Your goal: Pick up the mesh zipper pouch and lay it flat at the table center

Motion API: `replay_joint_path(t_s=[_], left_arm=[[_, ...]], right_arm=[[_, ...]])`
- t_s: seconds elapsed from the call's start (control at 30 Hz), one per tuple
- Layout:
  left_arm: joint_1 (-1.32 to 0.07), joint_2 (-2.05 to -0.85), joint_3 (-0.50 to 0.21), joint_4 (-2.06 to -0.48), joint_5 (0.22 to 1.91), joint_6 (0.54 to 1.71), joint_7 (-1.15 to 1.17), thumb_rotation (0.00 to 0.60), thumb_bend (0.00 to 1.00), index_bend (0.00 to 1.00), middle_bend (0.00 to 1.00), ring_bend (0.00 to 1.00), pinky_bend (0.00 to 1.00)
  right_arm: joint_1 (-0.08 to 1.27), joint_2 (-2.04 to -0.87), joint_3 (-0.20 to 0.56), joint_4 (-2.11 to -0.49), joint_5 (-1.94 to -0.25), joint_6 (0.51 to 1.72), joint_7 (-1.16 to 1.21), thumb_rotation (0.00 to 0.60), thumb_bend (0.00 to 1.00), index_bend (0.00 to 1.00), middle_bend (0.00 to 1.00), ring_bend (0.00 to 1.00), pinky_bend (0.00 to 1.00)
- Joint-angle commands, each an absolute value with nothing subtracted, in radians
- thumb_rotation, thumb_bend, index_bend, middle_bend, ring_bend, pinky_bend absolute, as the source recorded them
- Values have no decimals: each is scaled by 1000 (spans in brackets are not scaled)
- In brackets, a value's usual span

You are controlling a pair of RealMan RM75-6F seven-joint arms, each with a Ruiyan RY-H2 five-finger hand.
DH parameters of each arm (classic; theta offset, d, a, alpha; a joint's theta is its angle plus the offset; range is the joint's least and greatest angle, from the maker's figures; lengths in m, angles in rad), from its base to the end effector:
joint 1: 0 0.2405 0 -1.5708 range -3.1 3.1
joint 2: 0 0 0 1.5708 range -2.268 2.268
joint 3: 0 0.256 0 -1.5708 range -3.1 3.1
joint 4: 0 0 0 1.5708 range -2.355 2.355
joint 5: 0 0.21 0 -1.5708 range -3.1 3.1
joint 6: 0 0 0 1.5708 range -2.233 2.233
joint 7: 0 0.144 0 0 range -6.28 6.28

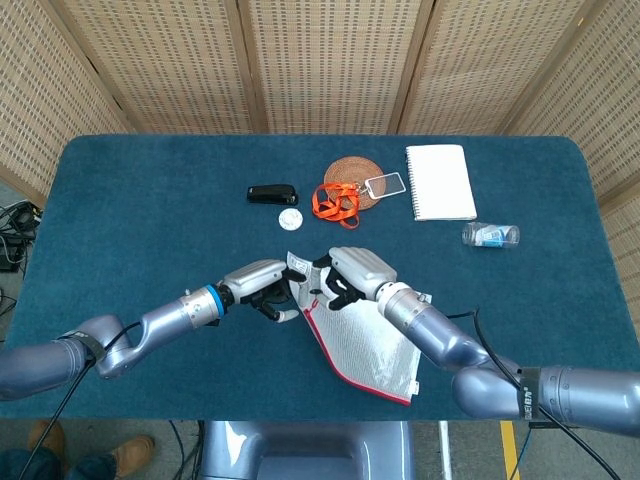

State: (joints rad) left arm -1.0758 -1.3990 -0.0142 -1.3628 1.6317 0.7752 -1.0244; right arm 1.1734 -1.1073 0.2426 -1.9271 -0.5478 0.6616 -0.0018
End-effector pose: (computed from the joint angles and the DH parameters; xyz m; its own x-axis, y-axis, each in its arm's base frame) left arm -0.0797 0.3686 -0.0071 0.0634 0.7561 0.6514 0.8535 -0.3794 0.3573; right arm -0.0132 -0.3517 0.0598 0.0756 -0.6425 0.7625 -0.9587 -0.2572 -0.1216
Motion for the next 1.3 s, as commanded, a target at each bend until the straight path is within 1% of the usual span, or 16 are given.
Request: replay_joint_path(t_s=[0.03, 0.37, 0.6, 1.13, 1.23, 1.3], left_arm=[[-1075, -1402, -13, -1360, 1629, 782, -1029, 600, 383, 516, 959, 873, 1000], [-1083, -1417, -16, -1350, 1619, 786, -1026, 600, 383, 466, 959, 873, 1000], [-1092, -1414, -7, -1357, 1628, 783, -1045, 600, 383, 465, 959, 873, 1000], [-1104, -1414, 9, -1355, 1639, 789, -1075, 600, 383, 509, 959, 873, 1000], [-1105, -1415, 10, -1353, 1638, 790, -1074, 600, 395, 539, 959, 873, 1000], [-1105, -1417, 10, -1351, 1634, 789, -1069, 600, 431, 581, 959, 873, 1000]], right_arm=[[1172, -1108, 242, -1925, -550, 659, 1, 600, 784, 784, 976, 982, 1000], [1171, -1109, 242, -1918, -561, 644, 16, 600, 784, 784, 976, 983, 1000], [1174, -1112, 238, -1911, -561, 641, 19, 600, 785, 784, 976, 983, 1000], [1183, -1117, 230, -1908, -555, 648, 15, 600, 786, 784, 976, 983, 1000], [1183, -1117, 228, -1908, -556, 648, 14, 600, 785, 784, 976, 983, 1000], [1183, -1118, 228, -1906, -556, 648, 15, 600, 786, 784, 976, 983, 1000]])
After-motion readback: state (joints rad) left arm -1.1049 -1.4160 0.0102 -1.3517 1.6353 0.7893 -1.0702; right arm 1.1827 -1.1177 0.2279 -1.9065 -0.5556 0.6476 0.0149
